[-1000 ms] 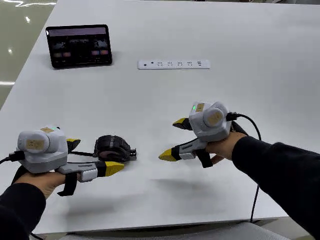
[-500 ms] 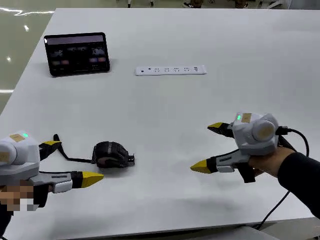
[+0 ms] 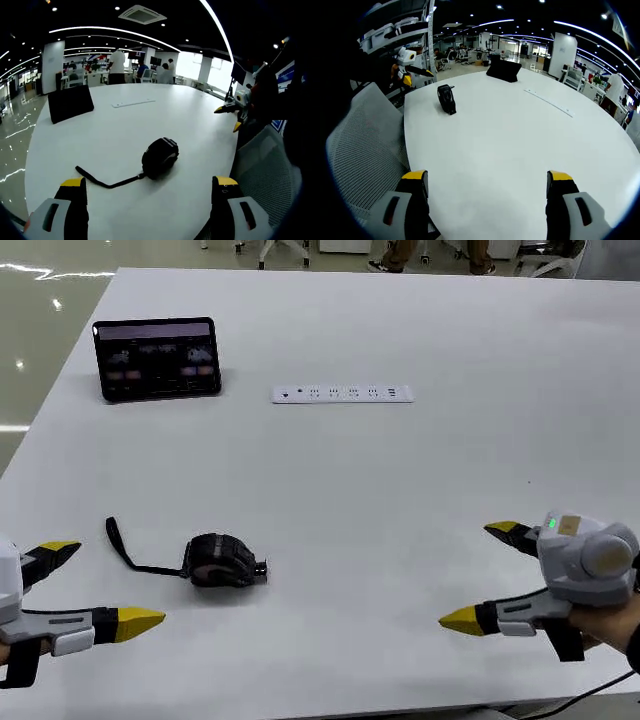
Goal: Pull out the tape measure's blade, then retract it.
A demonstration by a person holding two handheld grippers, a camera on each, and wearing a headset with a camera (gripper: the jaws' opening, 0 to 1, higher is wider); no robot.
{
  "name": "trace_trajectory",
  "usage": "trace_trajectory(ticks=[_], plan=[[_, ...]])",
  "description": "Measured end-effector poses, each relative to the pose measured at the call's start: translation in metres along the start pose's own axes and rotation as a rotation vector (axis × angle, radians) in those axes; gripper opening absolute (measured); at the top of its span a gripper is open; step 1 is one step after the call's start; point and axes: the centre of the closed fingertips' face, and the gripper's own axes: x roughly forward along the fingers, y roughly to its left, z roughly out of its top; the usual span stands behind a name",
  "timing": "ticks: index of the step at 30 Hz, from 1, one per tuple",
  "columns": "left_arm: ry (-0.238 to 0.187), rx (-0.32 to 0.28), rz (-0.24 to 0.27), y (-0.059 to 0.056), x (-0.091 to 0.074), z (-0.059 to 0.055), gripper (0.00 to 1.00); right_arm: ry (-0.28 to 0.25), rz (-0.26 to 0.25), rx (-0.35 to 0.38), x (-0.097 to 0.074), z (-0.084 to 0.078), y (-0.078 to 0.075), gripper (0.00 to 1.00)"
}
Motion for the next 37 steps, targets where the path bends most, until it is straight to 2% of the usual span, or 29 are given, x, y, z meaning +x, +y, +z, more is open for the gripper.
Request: trace_trajectory(ticks=[1, 3, 5, 11, 13, 18, 22, 26, 37], plan=[[-0.02, 0.012, -0.009, -0.002, -0.001, 0.001, 1.0, -0.009, -0.005, -0.013, -0.003, -0.002, 0.0, 0.94], [-0.012, -0.002, -0.009, -0.002, -0.002, -0.004, 1.0, -0.005, -0.003, -0.026, -0.007, -0.009, 0.0, 0.94], [-0.004, -0.002, -0.018, -0.003, -0.005, -0.009, 1.0, -0.005, -0.002, -0.001, -0.013, -0.014, -0.001, 0.99], [0.029, -0.014, -0.024, -0.004, -0.011, -0.019, 1.0, -0.015, -0.016, 0.026, -0.025, -0.012, -0.003, 1.0], [0.054, -0.035, -0.021, -0.004, -0.012, -0.024, 1.0, -0.015, -0.017, 0.028, -0.025, -0.011, -0.003, 1.0], [0.049, -0.051, -0.025, -0.004, -0.012, -0.024, 1.0, -0.002, -0.005, 0.019, -0.022, -0.013, 0.004, 1.0], [0.048, -0.044, 0.007, 0.002, -0.013, -0.022, 1.0, -0.002, -0.006, 0.031, -0.022, -0.014, 0.005, 1.0], [0.061, -0.051, -0.003, 0.001, -0.013, -0.023, 1.0, 0.001, -0.006, 0.036, -0.023, -0.016, 0.004, 1.0], [0.056, -0.054, 0.006, 0.005, -0.018, -0.023, 1.0, 0.008, -0.005, 0.043, -0.023, -0.019, 0.003, 1.0]])
